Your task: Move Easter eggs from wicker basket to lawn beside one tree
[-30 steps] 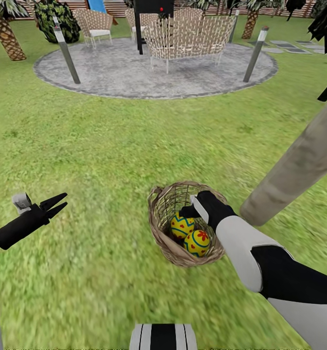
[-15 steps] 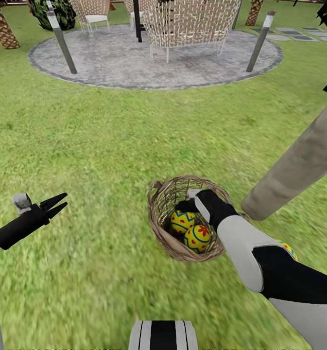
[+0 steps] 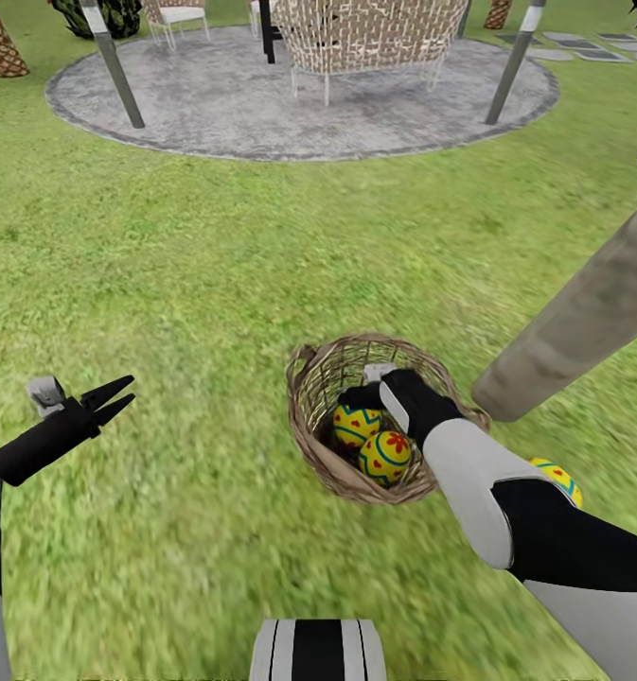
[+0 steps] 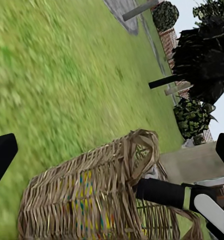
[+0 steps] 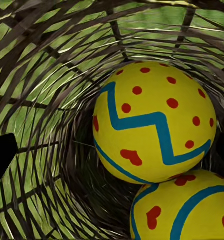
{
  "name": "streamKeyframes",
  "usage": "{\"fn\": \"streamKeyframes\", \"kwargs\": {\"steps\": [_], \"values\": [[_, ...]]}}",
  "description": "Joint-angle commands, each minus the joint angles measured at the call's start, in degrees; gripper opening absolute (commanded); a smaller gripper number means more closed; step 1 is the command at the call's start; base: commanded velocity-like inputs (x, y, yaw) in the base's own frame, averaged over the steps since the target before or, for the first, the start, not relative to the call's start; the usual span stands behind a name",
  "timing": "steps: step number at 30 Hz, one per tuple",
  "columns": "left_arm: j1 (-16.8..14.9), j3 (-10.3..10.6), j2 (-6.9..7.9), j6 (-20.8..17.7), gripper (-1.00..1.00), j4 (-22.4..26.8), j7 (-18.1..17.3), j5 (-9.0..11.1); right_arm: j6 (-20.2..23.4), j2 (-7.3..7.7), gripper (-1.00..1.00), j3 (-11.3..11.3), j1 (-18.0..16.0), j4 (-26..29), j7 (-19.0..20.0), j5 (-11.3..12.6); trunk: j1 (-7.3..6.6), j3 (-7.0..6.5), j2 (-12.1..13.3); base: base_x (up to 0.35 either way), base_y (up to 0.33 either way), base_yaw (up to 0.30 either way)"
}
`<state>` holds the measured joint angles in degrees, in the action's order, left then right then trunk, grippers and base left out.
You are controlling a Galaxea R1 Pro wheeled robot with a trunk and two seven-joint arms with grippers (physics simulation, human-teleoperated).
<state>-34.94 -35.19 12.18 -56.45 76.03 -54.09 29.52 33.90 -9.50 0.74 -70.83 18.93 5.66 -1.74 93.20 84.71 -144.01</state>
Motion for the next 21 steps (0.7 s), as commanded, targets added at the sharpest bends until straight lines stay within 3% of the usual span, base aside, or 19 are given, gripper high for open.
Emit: {"fn": "streamKeyframes", "kwargs": {"steps": [1,14,21], "values": [[-0.04,-0.06,-0.05,-0.24,1.0,-0.01,-0.23,-0.04,-0.36,0.01,1.0,0.08,-0.01,0.11,-0.04,-0.2,0.01,0.26,-0.03,0.0,0.0,0.0],[-0.04,-0.06,-0.17,-0.24,1.0,-0.01,-0.28,-0.06,-1.64,-0.08,1.0,0.14,-0.01,0.14,-1.54,-0.2,0.14,1.37,-0.1,0.0,0.0,0.0],[-0.04,-0.06,-0.4,-0.24,1.0,-0.01,-0.31,-0.07,-1.58,-0.39,1.0,0.14,-0.01,0.15,-5.11,-0.21,0.24,2.26,-0.15,0.0,0.0,0.0]]}}
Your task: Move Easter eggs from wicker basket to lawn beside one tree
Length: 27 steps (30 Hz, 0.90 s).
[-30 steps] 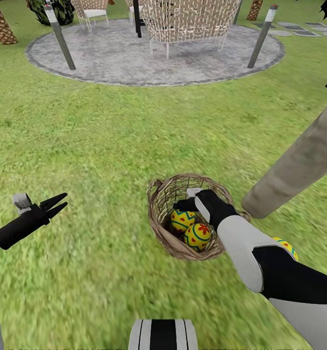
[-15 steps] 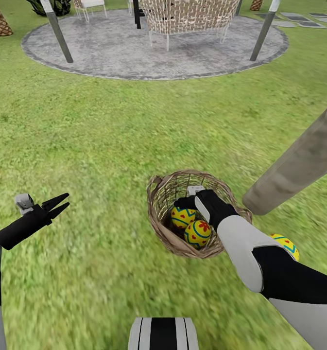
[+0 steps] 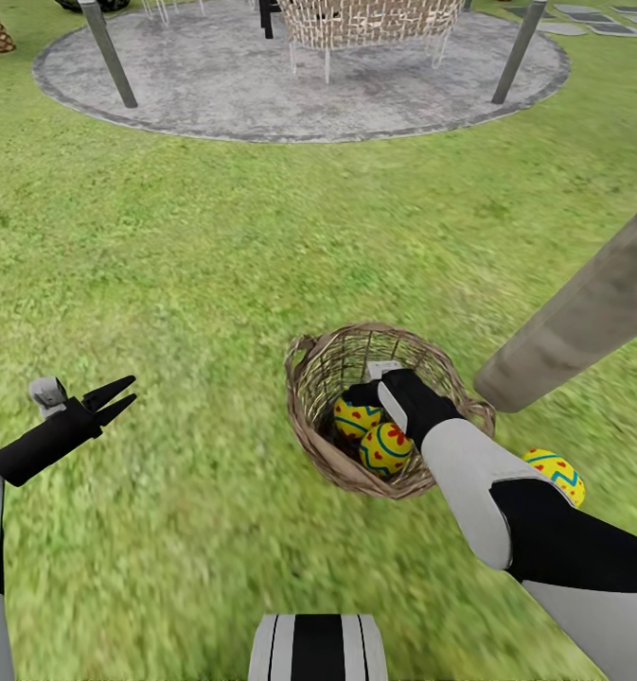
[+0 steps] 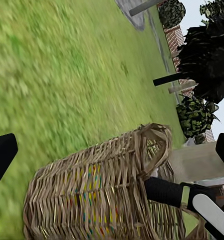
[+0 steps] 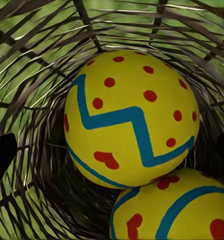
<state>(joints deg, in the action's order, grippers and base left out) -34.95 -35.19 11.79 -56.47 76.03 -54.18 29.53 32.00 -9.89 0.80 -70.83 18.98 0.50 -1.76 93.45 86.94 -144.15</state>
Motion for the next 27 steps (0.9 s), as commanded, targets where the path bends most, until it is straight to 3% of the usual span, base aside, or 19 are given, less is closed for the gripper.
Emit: {"fn": "streamKeyframes", "kwargs": {"steps": [1,19,27], "values": [[-0.03,-0.05,-0.04,-0.22,1.0,-0.01,-0.23,-0.09,0.33,-0.01,1.0,0.08,-0.01,0.09,-0.12,-0.18,-0.01,0.03,-0.01,0.0,0.0,0.0],[-0.03,-0.07,-0.1,-0.22,1.0,-0.01,-0.26,-0.05,0.19,-0.04,1.0,0.08,-0.01,0.09,-0.24,-0.1,0.33,2.91,-0.19,0.0,0.0,0.0],[-0.03,-0.06,-0.1,-0.22,1.0,-0.09,-0.32,-0.02,0.25,0.02,1.0,0.08,-0.01,0.09,-0.32,-0.09,0.33,2.91,-0.19,0.047,0.0,0.0]]}}
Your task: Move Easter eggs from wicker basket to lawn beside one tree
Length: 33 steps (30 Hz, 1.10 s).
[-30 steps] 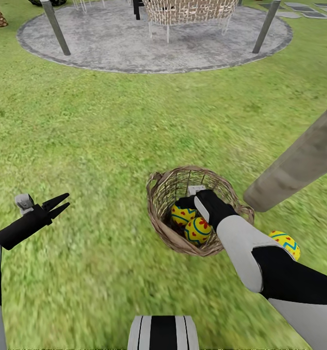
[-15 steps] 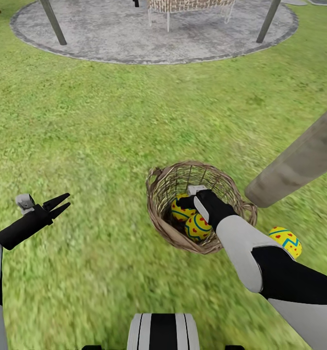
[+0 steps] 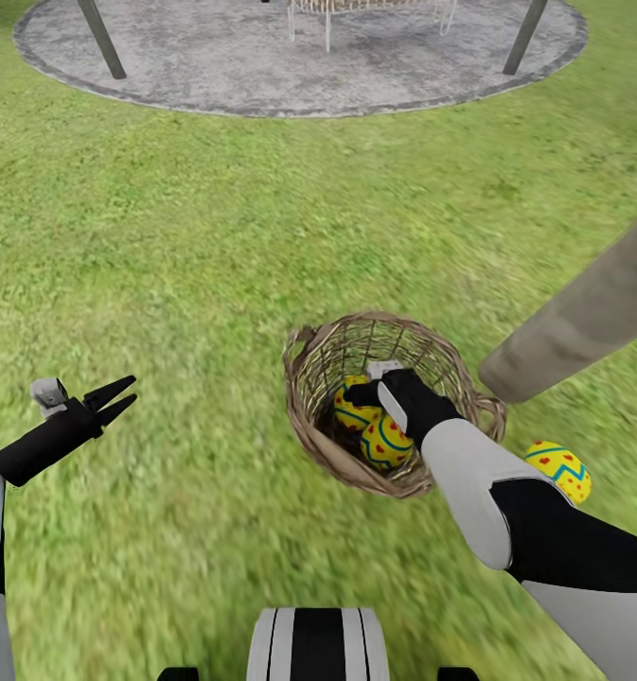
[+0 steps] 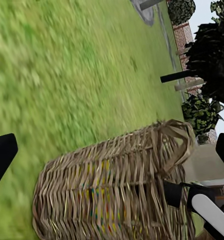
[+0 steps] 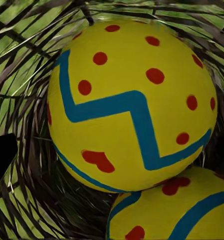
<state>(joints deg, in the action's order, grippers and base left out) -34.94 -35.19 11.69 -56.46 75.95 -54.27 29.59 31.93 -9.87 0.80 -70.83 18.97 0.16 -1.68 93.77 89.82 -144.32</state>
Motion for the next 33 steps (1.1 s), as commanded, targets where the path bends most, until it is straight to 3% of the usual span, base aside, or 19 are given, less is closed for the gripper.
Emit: {"fn": "streamKeyframes", "kwargs": {"steps": [1,20,24,33], "values": [[-0.03,-0.05,0.0,-0.19,1.0,0.01,-0.23,-0.11,0.32,0.04,1.0,0.08,-0.01,0.09,0.02,-0.17,0.01,0.03,-0.01,0.246,0.0,0.0],[-0.04,-0.05,-0.07,-0.14,1.0,0.04,-0.23,-0.15,0.73,0.2,1.0,-0.01,-0.01,-0.02,-0.35,0.0,0.04,0.25,-0.02,0.1,0.0,0.0],[-0.04,-0.05,-0.03,-0.14,1.0,0.04,-0.22,-0.15,0.95,-0.04,1.0,0.06,-0.01,-0.08,-3.85,0.19,0.06,0.48,-0.04,0.0,0.0,0.0],[-0.04,-0.05,-0.03,-0.14,1.0,0.03,-0.22,-0.15,1.27,-0.13,1.0,0.0,-0.01,-0.66,-4.17,0.62,0.09,0.7,-0.05,0.0,0.0,0.0]]}}
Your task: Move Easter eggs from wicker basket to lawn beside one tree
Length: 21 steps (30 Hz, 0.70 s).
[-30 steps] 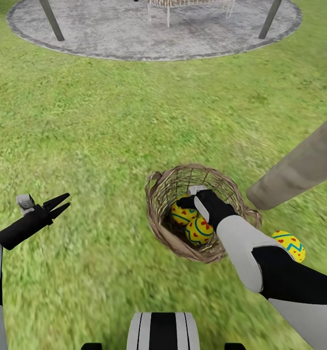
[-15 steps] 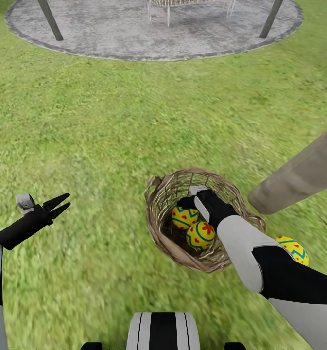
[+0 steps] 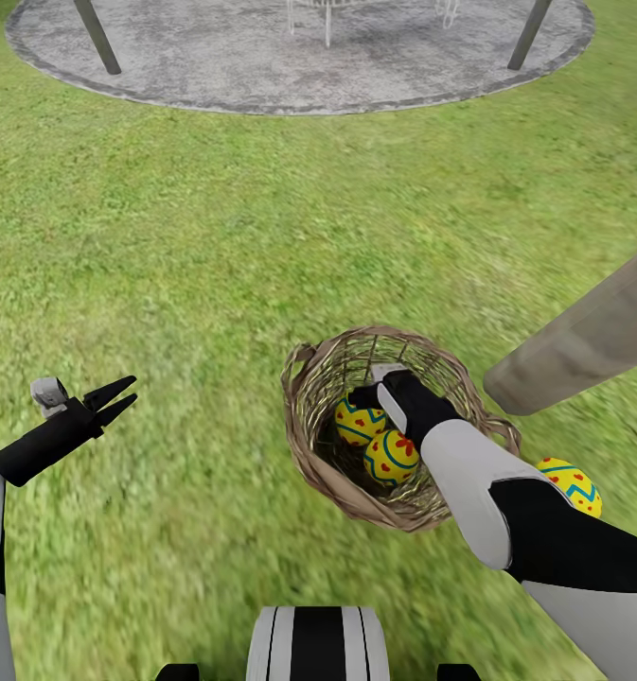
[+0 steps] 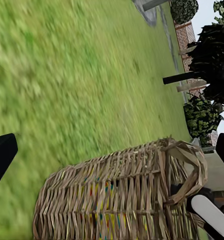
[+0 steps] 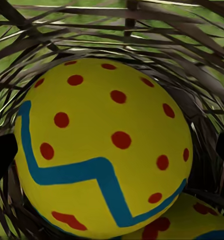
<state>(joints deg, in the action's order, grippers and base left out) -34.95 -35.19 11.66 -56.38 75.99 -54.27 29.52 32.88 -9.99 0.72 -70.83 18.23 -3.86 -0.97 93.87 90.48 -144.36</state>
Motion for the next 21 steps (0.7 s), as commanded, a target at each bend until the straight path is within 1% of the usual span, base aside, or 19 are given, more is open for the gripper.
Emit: {"fn": "streamKeyframes", "kwargs": {"steps": [1,2,10,21], "values": [[-0.03,-0.05,0.01,-0.22,1.0,0.01,-0.22,-0.08,0.33,-0.01,1.0,0.07,-0.01,0.04,-0.12,-0.08,-0.01,0.03,-0.01,0.0,0.0,0.0],[-0.03,-0.05,0.01,-0.22,1.0,0.0,-0.22,-0.08,0.34,-0.01,1.0,0.07,-0.01,0.01,-0.12,-0.08,-0.01,0.03,-0.01,0.0,0.0,0.0],[-0.03,-0.05,0.01,-0.22,1.0,-0.01,-0.14,-0.08,0.34,-0.01,1.0,0.07,-0.01,-0.03,0.06,-0.08,0.2,1.8,-0.12,0.0,0.0,0.0],[-0.03,-0.08,0.0,-0.22,1.0,-0.05,-0.12,-0.08,0.43,0.03,1.0,-0.07,-0.01,-0.03,0.12,-0.03,0.22,2.03,-0.13,0.0,0.0,0.0]]}}
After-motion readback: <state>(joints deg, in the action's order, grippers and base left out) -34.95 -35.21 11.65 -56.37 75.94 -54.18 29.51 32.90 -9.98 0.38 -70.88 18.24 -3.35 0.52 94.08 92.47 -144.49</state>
